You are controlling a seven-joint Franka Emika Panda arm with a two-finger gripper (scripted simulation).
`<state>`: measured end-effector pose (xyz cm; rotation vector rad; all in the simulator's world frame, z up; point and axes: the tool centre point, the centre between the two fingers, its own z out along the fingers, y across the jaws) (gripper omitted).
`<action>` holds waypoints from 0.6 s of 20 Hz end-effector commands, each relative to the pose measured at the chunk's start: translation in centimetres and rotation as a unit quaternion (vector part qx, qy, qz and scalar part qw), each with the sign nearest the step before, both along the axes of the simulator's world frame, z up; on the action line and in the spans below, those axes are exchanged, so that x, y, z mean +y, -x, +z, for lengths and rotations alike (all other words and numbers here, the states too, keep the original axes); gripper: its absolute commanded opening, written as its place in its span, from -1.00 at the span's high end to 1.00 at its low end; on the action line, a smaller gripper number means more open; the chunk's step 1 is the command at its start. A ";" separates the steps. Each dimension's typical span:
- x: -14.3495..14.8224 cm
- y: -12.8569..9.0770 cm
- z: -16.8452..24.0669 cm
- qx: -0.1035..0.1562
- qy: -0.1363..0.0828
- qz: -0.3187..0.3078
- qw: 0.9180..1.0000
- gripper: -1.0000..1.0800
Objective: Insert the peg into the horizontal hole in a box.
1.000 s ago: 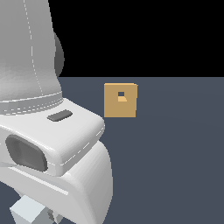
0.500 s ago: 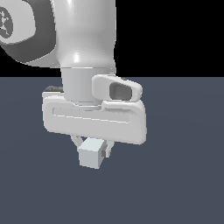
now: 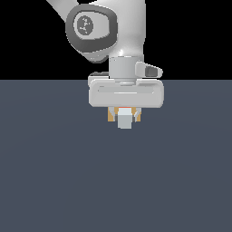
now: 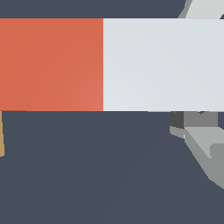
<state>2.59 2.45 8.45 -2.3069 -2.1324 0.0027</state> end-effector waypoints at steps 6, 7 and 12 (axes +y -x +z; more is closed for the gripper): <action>4.9 -2.0 1.4 -0.001 0.000 0.031 1.000 1.00; 5.2 -2.2 1.5 -0.001 0.000 0.033 0.999 1.00; 5.9 -2.4 1.6 -0.001 0.000 0.038 0.999 1.00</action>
